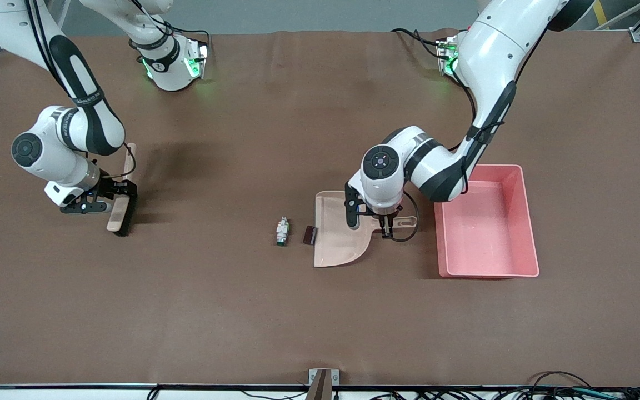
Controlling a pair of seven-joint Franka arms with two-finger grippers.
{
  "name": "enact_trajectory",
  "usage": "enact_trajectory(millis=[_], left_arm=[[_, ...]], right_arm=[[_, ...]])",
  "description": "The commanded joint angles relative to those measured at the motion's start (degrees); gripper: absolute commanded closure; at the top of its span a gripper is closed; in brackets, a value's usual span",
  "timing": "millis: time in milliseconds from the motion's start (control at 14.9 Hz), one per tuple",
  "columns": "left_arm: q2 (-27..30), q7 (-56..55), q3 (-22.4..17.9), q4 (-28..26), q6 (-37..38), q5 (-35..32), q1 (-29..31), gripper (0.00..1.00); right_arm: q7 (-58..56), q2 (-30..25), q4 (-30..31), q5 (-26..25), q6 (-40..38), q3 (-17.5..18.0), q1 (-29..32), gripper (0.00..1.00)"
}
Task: Clean e-waste and dump in bin
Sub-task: 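Grasp the dustpan handle with the left gripper while the right gripper grasps the brush, then lift the brush with the right gripper and move it toward the switch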
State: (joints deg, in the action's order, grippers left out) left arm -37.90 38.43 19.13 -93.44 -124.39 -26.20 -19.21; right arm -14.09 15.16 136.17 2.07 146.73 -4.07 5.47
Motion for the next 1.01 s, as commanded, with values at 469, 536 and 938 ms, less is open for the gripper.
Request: enact_trajectory(millis=[469,536,938], left_arm=[[-1.2,0.5,0.1,0.9,-0.2,-1.1,-0.2,0.49],[-1.3,0.4,0.1,0.9,-0.2,-1.1,-0.2,0.49],[-1.5,0.0,0.1,0.9,-0.2,-1.1,-0.6,0.55]], right_arm=[[-1.1,0.0,0.9,1.0,0.4,0.1,-0.1,0.92],[-1.1,0.0,0.9,1.0,0.4,0.2,-0.1,0.93],[-0.9,0.0,0.9,1.0,0.1,0.3,-0.2,0.97]])
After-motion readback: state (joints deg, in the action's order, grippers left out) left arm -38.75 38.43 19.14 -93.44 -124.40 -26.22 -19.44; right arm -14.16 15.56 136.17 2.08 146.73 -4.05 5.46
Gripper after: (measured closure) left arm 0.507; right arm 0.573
